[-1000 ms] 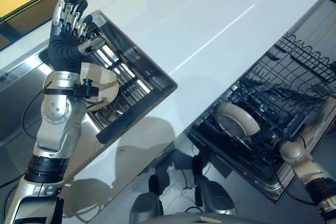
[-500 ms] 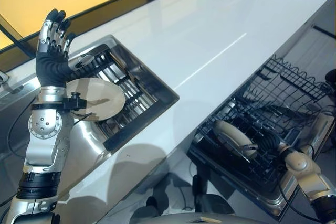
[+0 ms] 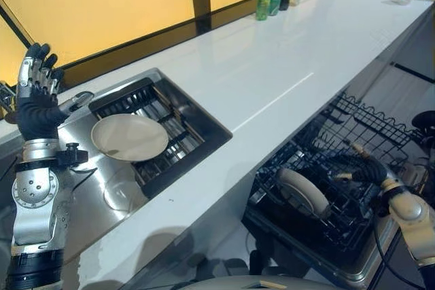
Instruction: Pick up plates and place into dishwasher.
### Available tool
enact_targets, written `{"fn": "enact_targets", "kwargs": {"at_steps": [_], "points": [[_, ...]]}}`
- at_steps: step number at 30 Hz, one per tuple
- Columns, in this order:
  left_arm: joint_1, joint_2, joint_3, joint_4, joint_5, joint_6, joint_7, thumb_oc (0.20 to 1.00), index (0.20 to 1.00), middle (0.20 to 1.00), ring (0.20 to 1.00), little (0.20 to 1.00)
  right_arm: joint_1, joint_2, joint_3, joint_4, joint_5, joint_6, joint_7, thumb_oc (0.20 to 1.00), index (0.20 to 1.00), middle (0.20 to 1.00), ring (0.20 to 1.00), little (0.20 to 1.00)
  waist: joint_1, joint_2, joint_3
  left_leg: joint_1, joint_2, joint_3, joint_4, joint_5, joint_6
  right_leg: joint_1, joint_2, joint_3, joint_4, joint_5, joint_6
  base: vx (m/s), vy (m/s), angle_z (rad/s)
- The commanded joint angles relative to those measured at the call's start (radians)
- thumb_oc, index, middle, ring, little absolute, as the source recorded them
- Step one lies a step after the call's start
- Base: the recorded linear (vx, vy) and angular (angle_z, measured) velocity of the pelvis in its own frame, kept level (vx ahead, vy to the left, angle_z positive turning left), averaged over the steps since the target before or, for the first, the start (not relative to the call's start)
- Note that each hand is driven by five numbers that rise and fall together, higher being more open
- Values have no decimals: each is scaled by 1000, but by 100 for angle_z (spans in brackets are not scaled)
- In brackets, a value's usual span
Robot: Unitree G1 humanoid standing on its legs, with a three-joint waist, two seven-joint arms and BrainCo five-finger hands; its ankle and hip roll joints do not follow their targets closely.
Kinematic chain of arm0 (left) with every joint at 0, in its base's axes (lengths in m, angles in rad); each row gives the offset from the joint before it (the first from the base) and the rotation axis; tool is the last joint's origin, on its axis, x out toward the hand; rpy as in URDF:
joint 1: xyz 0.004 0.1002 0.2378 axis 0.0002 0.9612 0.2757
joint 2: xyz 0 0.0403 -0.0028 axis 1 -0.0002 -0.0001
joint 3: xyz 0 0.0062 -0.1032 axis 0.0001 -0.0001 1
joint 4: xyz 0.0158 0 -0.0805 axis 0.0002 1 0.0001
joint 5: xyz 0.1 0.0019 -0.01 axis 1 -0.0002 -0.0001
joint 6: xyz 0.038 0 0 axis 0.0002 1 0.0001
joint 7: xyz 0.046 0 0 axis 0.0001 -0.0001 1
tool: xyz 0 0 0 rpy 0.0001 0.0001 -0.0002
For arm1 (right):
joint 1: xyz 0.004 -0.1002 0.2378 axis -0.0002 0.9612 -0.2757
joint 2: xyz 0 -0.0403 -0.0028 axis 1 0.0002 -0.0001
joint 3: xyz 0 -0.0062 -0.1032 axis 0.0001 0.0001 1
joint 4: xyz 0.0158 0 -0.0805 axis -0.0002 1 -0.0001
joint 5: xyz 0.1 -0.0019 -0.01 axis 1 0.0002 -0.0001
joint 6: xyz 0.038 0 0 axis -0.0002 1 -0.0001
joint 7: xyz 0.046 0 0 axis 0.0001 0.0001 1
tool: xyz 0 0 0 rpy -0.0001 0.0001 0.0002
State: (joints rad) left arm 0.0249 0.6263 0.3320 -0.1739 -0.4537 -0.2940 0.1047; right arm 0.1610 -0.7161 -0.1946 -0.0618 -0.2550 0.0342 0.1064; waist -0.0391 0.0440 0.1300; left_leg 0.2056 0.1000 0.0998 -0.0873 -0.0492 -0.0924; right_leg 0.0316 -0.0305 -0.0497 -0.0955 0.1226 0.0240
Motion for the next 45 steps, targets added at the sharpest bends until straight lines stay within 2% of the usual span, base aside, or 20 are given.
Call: {"fn": "enact_targets", "kwargs": {"at_steps": [1, 4, 7, 9, 11, 14, 18, 23, 27, 32, 35, 37, 42, 45], "points": [[1, 39, 50, 42, 25, -53, 0, 1000, 1000, 1000, 1000, 1000, -23, -49, -69, -76, 8, -104, -91, 1000, 1000, 1000, 1000, 1000, 2, -29, -62, -103, 1, -42, 0, 43, 3, 84, -48, -35, 50, -158, 75, 22, 91, 2], [20, 33, 68, 44, 89, -48, 11, 1000, 1000, 1000, 1000, 1000, -25, -41, -99, -123, 55, -167, -147, 1000, 1000, 1000, 1000, 1000, 8, -27, -69, -105, -6, -49, 0, 41, 5, 85, -50, -38, 52, -160, 76, 22, 104, 4], [46, 55, 89, 57, 268, -73, 66, 1000, 1000, 1000, 1000, 1000, -18, -31, -128, -165, 103, -235, -200, 1000, 1000, 1000, 1000, 1000, 14, -24, -75, -109, -11, -54, 0, 42, 9, 82, -53, -43, 58, -163, 78, 27, 115, 4], [59, 103, 92, 90, 373, -89, 106, 1000, 1000, 1000, 1000, 1000, -24, -36, -141, -180, 146, -278, -236, 1000, 1000, 1000, 1000, 1000, 17, -21, -79, -112, -15, -56, 0, 42, 9, 80, -55, -48, 61, -164, 80, 38, 116, 10], [56, 127, 87, 110, 319, -79, 80, 1000, 1000, 1000, 1000, 1000, -35, -39, -145, -182, 176, -312, -268, 1000, 1000, 1000, 1000, 1000, 20, -18, -81, -114, -18, -59, 0, 43, 10, 79, -60, -53, 61, -163, 82, 47, 121, 9], [60, 113, 77, 126, 360, -85, 71, 1000, 1000, 1000, 1000, 1000, -53, -3, -137, -193, 190, -371, -316, 1000, 1000, 1000, 1000, 1000, 30, -12, -84, -118, -25, -72, 0, 41, 13, 80, -67, -58, 59, -161, 87, 66, 131, 4], [75, 114, 62, 128, 487, -104, 88, 1000, 1000, 1000, 1000, 1000, -60, 16, -127, -214, 189, -381, -313, 1000, 1000, 1000, 1000, 1000, 40, -11, -86, -122, -33, -81, 0, 41, 15, 81, -77, -66, 56, -158, 93, 65, 122, 10], [90, 179, 42, 170, 715, -132, 160, 1000, 1000, 1000, 1000, 1000, -73, -5, -117, -202, 220, -379, -292, 1000, 1000, 1000, 1000, 1000, 50, -10, -84, -127, -43, -91, 0, 43, 16, 79, -90, -85, 56, -154, 102, 63, 120, 8], [118, 279, 21, 205, 928, -167, 240, 1000, 1000, 1000, 1000, 1000, -77, -40, -108, -192, 249, -373, -290, 1000, 1000, 1000, 1000, 1000, 56, -6, -79, -131, -50, -95, 0, 45, 17, 75, -103, -99, 61, -151, 110, 50, 102, 10], [134, 371, -34, 226, 1067, -190, 308, 1000, 1000, 1000, 1000, 1000, -80, -78, -90, -181, 285, -383, -302, 1000, 1000, 1000, 1000, 1000, 59, 2, -65, -136, -60, -100, 0, 47, 21, 63, -120, -113, 74, -145, 121, 47, 101, 14], [125, 417, -98, 235, 1270, -171, 414, 1000, 1000, 1000, 1000, 1000, -89, -105, -71, -174, 292, -383, -311, 1000, 1000, 1000, 1000, 1000, 54, 10, -54, -139, -66, -100, 0, 47, 25, 54, -131, -116, 85, -143, 128, 48, 108, 14], [116, 457, -145, 251, 1352, -153, 481, 1000, 1000, 1000, 1000, 1000, -92, -124, -61, -162, 300, -389, -323, 1000, 1000, 1000, 1000, 1000, 50, 14, -46, -141, -70, -98, 0, 46, 26, 45, -139, -116, 92, -140, 133, 38, 90, 6], [100, 463, -239, 284, 1414, -112, 594, 1000, 1000, 1000, 1000, 1000, -99, -149, -39, -140, 298, -403, -347, 1000, 1000, 1000, 1000, 1000, 40, 20, -19, -147, -79, -95, 0, 44, 33, 25, -152, -108, 102, -132, 144, 26, 76, 2], [77, 447, -295, 306, 1443, -90, 625, 1000, 1000, 1000, 1000, 1000, -107, -154, -28, -133, 291, -408, -353, 1000, 1000, 1000, 1000, 1000, 36, 22, -9, -154, -83, -94, 0, 46, 36, 14, -156, -101, 102, -127, 149, 23, 57, 0]]}}
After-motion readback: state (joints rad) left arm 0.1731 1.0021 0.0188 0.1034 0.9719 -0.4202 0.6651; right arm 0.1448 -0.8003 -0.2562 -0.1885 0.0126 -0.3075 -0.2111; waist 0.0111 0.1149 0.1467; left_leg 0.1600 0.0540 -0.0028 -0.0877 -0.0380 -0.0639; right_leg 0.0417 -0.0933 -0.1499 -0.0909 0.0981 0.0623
